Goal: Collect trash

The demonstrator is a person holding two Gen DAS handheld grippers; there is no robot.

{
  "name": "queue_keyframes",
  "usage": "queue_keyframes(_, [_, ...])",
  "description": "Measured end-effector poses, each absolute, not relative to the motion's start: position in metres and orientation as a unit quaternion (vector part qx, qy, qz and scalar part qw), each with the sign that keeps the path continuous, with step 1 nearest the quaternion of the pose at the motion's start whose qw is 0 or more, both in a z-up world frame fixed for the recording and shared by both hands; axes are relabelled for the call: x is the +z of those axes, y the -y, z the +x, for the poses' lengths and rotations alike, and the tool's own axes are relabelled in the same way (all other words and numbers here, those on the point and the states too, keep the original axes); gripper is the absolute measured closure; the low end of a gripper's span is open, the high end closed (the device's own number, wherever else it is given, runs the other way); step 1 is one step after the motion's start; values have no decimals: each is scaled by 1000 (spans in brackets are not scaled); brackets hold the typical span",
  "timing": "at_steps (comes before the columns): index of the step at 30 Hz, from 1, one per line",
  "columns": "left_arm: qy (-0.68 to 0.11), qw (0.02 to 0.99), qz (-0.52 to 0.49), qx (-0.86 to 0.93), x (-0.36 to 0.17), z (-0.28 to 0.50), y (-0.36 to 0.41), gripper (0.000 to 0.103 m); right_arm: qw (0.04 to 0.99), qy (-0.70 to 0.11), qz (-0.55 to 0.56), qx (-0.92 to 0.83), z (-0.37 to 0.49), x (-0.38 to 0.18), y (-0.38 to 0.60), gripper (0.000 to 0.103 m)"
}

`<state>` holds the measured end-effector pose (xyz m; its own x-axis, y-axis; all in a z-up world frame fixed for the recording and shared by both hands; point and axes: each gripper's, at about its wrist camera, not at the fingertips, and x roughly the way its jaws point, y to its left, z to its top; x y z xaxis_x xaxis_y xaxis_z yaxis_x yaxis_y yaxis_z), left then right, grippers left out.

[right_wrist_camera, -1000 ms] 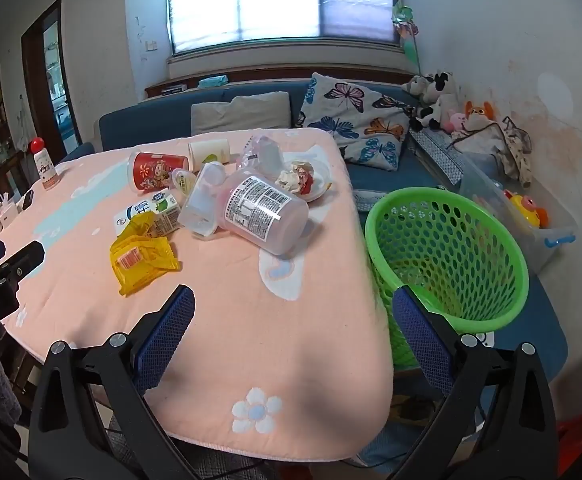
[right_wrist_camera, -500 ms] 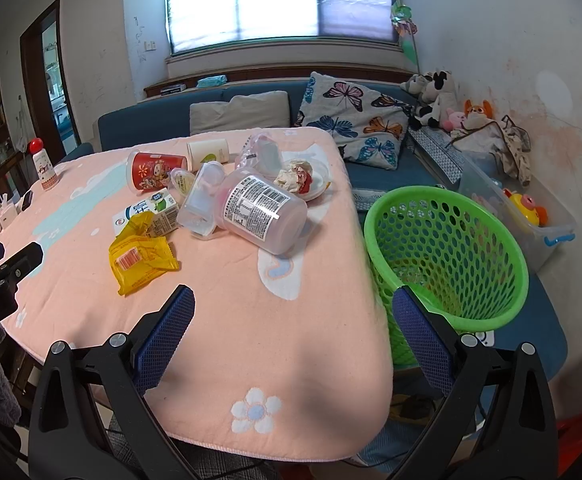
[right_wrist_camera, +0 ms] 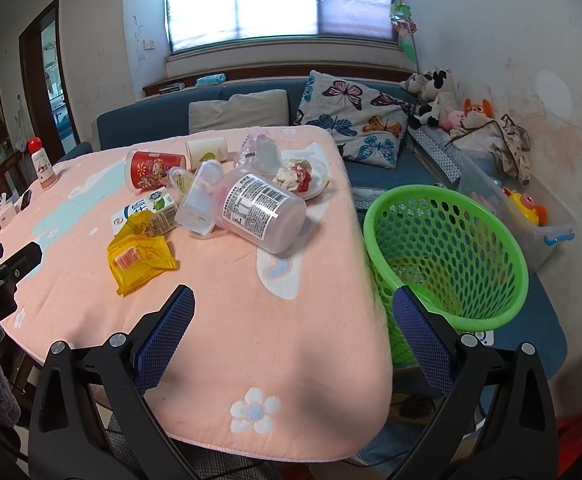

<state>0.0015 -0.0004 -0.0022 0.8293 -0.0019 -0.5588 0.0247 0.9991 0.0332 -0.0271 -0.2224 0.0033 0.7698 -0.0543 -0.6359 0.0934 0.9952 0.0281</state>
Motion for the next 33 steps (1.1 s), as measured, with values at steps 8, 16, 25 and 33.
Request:
queue_keyframes(8, [-292, 956, 20, -7, -4, 1, 1, 6, 940, -337, 29, -39, -27, 4, 222, 5])
queue_keyframes(16, [-293, 956, 20, -7, -3, 1, 2, 6, 940, -338, 29, -39, -26, 3, 223, 5])
queue_keyframes(25, [-293, 956, 20, -7, -4, 2, 1, 6, 940, -339, 28, -38, -25, 2, 222, 5])
queue_keyframes(33, [-294, 955, 22, -6, -7, 3, 1, 6, 939, -341, 27, -37, -23, -1, 222, 5])
